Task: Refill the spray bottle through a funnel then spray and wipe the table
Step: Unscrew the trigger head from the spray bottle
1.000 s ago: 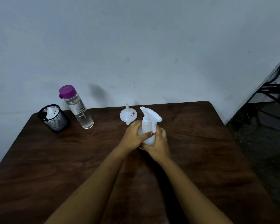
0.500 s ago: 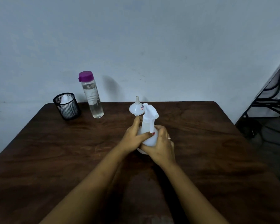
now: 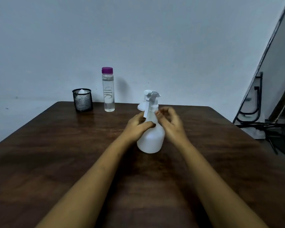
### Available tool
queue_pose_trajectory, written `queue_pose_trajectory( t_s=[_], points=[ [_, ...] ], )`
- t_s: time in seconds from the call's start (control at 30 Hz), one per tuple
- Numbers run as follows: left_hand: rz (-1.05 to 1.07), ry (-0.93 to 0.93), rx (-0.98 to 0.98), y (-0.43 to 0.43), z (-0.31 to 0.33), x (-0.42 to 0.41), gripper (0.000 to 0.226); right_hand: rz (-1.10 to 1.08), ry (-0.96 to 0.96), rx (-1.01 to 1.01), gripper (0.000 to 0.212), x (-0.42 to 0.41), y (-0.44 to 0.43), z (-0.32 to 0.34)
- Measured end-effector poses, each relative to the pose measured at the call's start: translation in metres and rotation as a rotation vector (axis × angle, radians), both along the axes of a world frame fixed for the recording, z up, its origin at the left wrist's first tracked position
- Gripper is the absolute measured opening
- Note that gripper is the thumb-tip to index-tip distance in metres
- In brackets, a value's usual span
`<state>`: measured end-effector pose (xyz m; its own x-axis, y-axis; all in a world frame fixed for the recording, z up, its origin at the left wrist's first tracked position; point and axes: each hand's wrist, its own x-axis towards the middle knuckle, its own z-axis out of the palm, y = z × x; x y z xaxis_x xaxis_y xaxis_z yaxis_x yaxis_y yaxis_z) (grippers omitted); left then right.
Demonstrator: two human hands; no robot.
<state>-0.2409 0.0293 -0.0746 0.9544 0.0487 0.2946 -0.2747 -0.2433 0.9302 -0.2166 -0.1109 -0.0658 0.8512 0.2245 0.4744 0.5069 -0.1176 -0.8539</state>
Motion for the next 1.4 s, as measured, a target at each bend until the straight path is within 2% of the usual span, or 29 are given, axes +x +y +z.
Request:
queue_pose_trajectory(
  t_s=[0.07, 0.2, 0.33, 0.47, 0.57, 0.73, 0.83, 1.0, 1.13, 1.3, 1.4],
  points=[
    [-0.015, 0.018, 0.07, 0.001, 0.001, -0.011, 0.021, 0.03, 0.018, 0.117, 0.011, -0.012, 0.007, 0.013],
    [-0.011, -0.009, 0.125, 0.001, 0.0, -0.029, 0.05, 0.103, 0.043, 0.132, 0.016, -0.03, 0.015, 0.025],
    [0.023, -0.067, 0.127, -0.001, -0.002, -0.033, 0.057, 0.075, 0.034, 0.161, 0.028, -0.033, 0.021, 0.018],
    [0.08, -0.055, 0.135, -0.001, -0.005, -0.022, 0.054, 0.033, 0.035, 0.202, 0.026, -0.025, 0.026, 0.017],
    [0.035, -0.038, 0.119, 0.002, -0.002, -0.013, 0.046, 0.064, 0.054, 0.232, 0.017, -0.017, 0.029, 0.021],
    [0.022, -0.021, 0.054, 0.009, -0.004, -0.002, 0.052, 0.14, 0.047, 0.208, 0.016, -0.003, 0.032, 0.023],
    [0.034, -0.021, 0.04, 0.012, -0.006, 0.003, 0.053, 0.236, 0.076, 0.218, 0.014, 0.003, 0.034, 0.025],
    [-0.02, -0.005, 0.01, 0.016, -0.007, 0.002, 0.025, 0.469, 0.184, 0.097, 0.019, 0.007, 0.021, 0.035],
    [0.0, 0.006, 0.005, 0.015, -0.011, 0.004, 0.042, 0.635, 0.347, 0.049, 0.031, 0.014, 0.009, 0.042],
    [0.008, 0.015, 0.007, 0.015, -0.009, 0.001, 0.031, 0.49, 0.284, 0.24, 0.05, 0.011, 0.018, 0.026],
    [0.017, -0.004, 0.001, 0.013, -0.008, -0.001, 0.029, 0.447, 0.256, 0.253, 0.047, 0.008, 0.019, 0.024]
  ],
)
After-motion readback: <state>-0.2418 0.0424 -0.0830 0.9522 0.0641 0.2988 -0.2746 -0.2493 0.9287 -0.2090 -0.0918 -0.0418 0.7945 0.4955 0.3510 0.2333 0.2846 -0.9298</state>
